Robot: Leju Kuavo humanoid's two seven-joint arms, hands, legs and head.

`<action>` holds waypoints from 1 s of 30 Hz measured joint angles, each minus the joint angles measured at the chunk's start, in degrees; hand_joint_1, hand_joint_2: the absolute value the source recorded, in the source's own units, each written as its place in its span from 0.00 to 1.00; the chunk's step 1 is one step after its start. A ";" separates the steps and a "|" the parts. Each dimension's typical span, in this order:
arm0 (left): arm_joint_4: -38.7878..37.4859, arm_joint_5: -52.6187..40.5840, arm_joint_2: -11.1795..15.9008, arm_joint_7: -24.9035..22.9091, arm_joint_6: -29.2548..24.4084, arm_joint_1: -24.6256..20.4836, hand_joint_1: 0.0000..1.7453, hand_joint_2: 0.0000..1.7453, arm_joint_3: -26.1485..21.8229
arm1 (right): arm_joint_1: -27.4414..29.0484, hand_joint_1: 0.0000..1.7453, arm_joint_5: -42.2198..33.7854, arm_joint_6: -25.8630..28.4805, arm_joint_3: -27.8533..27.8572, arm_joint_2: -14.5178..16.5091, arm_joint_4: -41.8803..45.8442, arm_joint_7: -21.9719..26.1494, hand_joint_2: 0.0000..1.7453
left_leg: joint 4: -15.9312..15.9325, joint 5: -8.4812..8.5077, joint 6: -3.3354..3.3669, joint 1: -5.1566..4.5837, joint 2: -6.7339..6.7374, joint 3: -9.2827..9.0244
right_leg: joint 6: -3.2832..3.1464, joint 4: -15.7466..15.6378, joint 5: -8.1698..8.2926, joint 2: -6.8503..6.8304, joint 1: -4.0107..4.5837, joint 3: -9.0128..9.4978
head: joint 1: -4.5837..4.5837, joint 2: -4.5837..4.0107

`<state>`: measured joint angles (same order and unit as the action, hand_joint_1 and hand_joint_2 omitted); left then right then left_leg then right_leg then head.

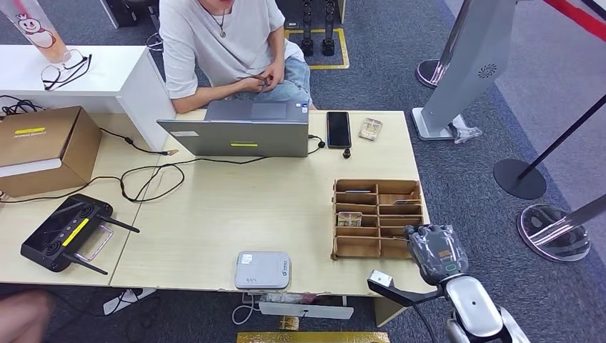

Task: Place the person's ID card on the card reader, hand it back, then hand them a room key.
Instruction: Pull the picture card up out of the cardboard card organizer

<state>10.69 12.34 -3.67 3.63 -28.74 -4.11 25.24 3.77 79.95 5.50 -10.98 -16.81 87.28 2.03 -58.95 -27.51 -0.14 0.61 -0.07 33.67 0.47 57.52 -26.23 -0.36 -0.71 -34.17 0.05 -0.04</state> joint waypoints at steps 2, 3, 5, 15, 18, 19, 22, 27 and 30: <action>0.00 0.01 0.00 0.00 0.00 0.00 0.00 0.00 0.00 | 0.04 1.00 0.06 0.39 -0.03 0.05 0.02 0.19 1.00 | 0.00 0.00 0.00 0.00 0.00 0.00 | 0.00 0.00 0.00 0.00 0.00 0.00 | 0.00 0.00; 0.00 0.01 0.00 0.00 0.00 0.00 0.00 0.00 0.00 | 0.04 1.00 0.09 0.62 -0.04 0.08 0.02 0.27 1.00 | 0.00 0.00 0.00 0.00 0.00 0.00 | 0.00 0.00 0.00 0.00 0.00 0.00 | -0.01 0.00; 0.00 0.01 0.00 0.00 0.00 0.00 0.00 0.00 0.00 | 0.02 1.00 0.19 1.23 -0.09 0.16 0.01 0.47 1.00 | 0.00 0.00 0.00 0.00 0.00 0.00 | 0.00 0.00 0.00 0.00 0.00 0.01 | -0.01 0.00; 0.00 0.19 0.00 0.19 -0.07 -0.06 0.00 0.00 0.00 | -0.57 1.00 1.68 7.42 -0.23 1.02 -0.32 2.01 1.00 | 0.00 0.00 0.00 0.00 0.00 0.00 | 0.00 0.00 0.00 0.00 0.00 0.01 | 0.00 0.00; 0.00 0.26 0.00 0.21 -0.14 -0.06 0.00 0.00 -0.01 | -0.86 1.00 1.93 9.25 -0.23 1.09 -0.30 2.53 1.00 | 0.00 0.00 0.00 0.00 0.00 0.01 | 0.00 0.00 0.00 0.00 0.00 0.01 | -0.01 0.00; 0.00 0.30 0.00 0.23 -0.16 -0.05 0.00 0.00 -0.01 | -0.96 1.00 1.97 9.75 -0.23 1.09 -0.29 2.68 1.00 | 0.00 0.00 0.00 0.00 0.00 0.01 | 0.00 0.00 0.00 0.00 0.00 0.01 | -0.01 0.00; 0.00 0.37 0.15 2.08 0.29 0.08 0.00 0.00 -0.01 | -1.09 1.00 2.01 11.19 -0.03 1.10 -0.20 2.48 1.00 | 0.00 0.00 0.00 0.00 0.00 0.00 | 0.00 0.00 0.00 -0.01 0.00 0.01 | 0.00 0.00; 0.00 1.20 1.51 9.37 2.27 1.45 0.00 0.00 -0.02 | 1.00 1.00 2.13 14.37 1.68 1.12 0.73 1.99 1.00 | 0.00 0.00 0.00 0.00 0.02 0.00 | 0.00 0.00 0.00 0.01 0.00 0.01 | -0.01 0.00; 0.00 1.42 2.07 9.77 2.31 1.95 0.00 0.00 -0.02 | 1.77 1.00 2.20 14.63 2.13 1.13 1.43 2.21 1.00 | 0.00 -0.01 0.00 0.00 0.04 0.00 | 0.00 0.00 -0.01 0.02 0.00 -0.02 | 0.01 0.00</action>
<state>10.69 13.76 -1.61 13.40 -26.43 -2.17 25.22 5.53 82.14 20.14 -8.85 -15.69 88.71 4.24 -58.95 -27.52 -0.14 0.61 -0.02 33.68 0.47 57.52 -26.24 -0.34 -0.71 -34.18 0.06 -0.04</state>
